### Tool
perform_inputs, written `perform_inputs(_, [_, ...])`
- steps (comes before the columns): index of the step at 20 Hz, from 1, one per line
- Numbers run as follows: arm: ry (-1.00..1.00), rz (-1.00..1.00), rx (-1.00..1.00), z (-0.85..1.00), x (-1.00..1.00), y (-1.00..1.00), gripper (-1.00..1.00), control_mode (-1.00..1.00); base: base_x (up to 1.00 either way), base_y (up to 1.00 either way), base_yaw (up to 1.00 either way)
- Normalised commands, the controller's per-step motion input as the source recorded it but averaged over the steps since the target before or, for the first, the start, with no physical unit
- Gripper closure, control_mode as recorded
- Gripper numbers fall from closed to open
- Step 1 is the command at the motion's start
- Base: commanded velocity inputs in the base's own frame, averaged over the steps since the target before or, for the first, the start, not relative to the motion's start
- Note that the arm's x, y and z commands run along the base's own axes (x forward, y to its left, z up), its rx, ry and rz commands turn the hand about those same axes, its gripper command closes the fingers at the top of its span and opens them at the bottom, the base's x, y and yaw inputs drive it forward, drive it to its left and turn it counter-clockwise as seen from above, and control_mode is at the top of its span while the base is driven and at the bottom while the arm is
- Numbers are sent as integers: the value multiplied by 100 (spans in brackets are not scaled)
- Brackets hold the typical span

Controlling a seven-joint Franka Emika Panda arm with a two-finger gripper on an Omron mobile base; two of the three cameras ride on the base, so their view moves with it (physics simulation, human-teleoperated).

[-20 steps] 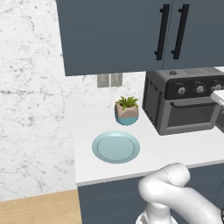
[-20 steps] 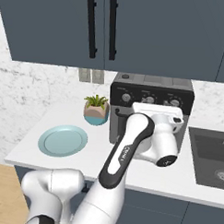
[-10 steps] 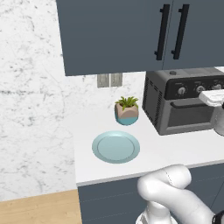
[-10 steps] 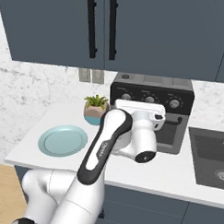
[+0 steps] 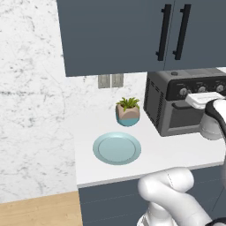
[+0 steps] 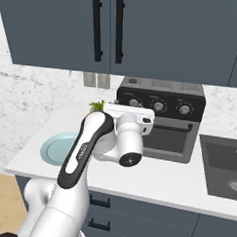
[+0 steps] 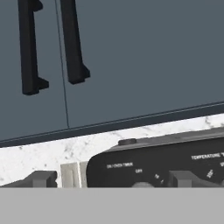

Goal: Pick up the kebab skewer and baguette bread, and place them inside the toaster oven. Close the toaster oven door and start by setting the timer.

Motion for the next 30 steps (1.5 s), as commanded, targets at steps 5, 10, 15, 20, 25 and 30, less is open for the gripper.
perform_inputs(5, [3, 0, 0, -5, 1, 28, -100, -100, 0, 0, 0])
perform_inputs(10, [0, 0, 0, -20, 3, -12, -100, -100, 0, 0, 0])
perform_inputs(15, [0, 0, 0, -25, 8, -20, -100, -100, 0, 0, 0])
perform_inputs(20, [0, -2, 0, -11, 25, -5, -100, -100, 0, 0, 0])
perform_inputs(25, [0, -7, 0, -9, 29, 0, -100, -100, 0, 0, 0])
perform_inputs(30, [0, -7, 0, -14, 24, 0, -100, -100, 0, 0, 0])
